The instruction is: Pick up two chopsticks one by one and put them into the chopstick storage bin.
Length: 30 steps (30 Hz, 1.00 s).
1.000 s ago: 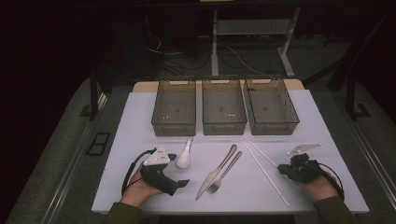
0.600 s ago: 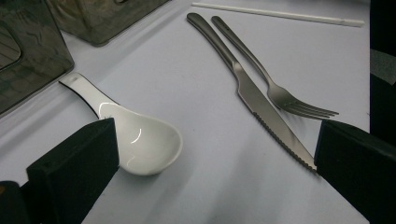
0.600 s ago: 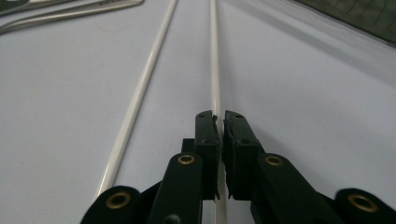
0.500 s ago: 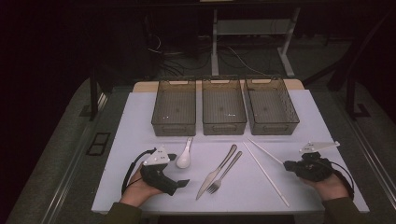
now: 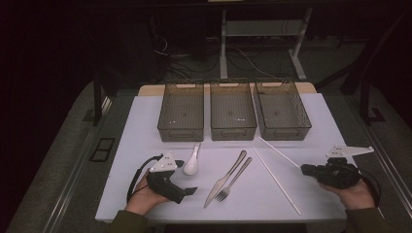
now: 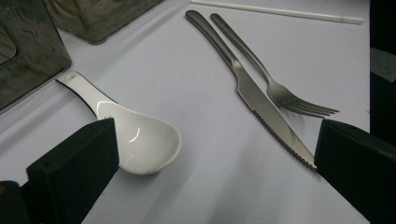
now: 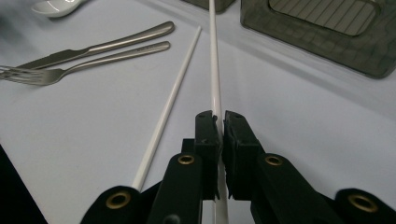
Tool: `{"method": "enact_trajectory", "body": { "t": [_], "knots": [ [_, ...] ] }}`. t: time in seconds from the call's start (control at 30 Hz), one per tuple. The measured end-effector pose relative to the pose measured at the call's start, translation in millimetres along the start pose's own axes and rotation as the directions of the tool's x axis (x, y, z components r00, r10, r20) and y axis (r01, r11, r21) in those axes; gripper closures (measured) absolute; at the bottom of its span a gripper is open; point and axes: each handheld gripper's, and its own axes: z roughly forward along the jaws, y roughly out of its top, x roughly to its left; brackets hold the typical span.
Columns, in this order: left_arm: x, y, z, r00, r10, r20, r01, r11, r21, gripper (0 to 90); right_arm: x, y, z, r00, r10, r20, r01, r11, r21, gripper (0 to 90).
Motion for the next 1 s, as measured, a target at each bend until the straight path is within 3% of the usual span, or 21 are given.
{"method": "enact_trajectory", "body": {
  "t": [0.37, 1.0],
  "knots": [
    [1.6, -0.6, -1.0, 1.0, -0.006, 0.002, 0.006, 0.9999, -0.013, 0.0, 3.9, 16.2, -4.3, 0.9984, -0.039, -0.04, 0.037, 0.998, -0.047, 84.8],
    [-0.3, -0.1, 1.2, 0.9998, -0.02, 0.003, 0.02, 0.9994, -0.029, 0.0, 14.1, 55.3, 11.9, 0.9953, -0.073, -0.064, 0.068, 0.994, -0.08, 84.7]
  ]
}}
